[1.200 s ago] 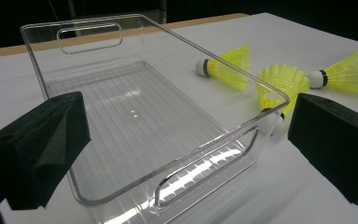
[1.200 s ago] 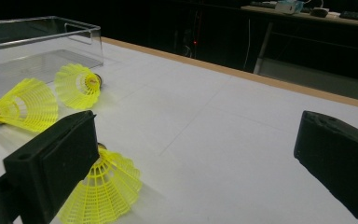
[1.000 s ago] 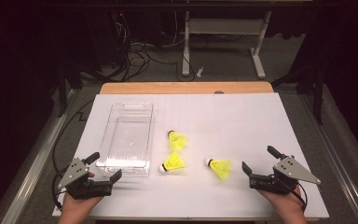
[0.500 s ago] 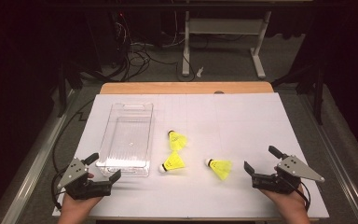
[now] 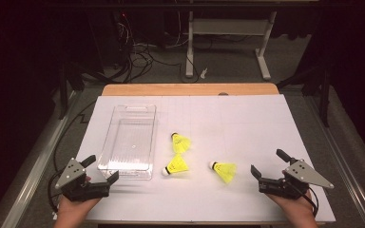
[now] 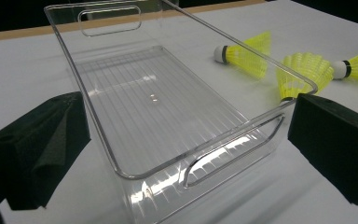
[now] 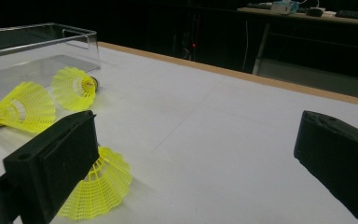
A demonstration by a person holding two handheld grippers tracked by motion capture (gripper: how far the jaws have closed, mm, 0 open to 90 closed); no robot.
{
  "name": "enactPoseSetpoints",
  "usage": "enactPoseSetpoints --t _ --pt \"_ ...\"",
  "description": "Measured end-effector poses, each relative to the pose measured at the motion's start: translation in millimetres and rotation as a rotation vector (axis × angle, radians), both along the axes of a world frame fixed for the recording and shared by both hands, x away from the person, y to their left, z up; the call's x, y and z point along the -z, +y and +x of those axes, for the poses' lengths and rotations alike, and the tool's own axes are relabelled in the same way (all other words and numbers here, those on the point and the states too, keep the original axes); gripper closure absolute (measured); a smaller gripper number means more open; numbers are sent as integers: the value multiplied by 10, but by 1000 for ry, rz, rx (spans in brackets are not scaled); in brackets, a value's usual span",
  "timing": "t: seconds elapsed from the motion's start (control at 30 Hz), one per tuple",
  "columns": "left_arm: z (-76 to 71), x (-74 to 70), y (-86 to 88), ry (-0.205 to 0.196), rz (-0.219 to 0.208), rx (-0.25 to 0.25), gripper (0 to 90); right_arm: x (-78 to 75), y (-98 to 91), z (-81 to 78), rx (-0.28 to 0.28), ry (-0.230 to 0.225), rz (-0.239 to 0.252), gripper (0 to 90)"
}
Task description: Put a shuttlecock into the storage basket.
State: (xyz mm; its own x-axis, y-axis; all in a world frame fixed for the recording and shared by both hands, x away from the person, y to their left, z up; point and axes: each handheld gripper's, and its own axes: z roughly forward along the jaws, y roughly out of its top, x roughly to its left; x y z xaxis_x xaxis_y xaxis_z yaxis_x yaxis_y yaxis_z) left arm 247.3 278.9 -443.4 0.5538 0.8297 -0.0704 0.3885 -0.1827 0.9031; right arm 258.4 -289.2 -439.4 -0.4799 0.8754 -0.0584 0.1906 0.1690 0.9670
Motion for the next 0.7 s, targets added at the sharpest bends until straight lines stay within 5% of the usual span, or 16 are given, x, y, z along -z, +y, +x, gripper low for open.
enactPoseSetpoints --t 0.7 --pt "41 28 37 45 16 -6 2 33 18 11 -13 13 -4 1"
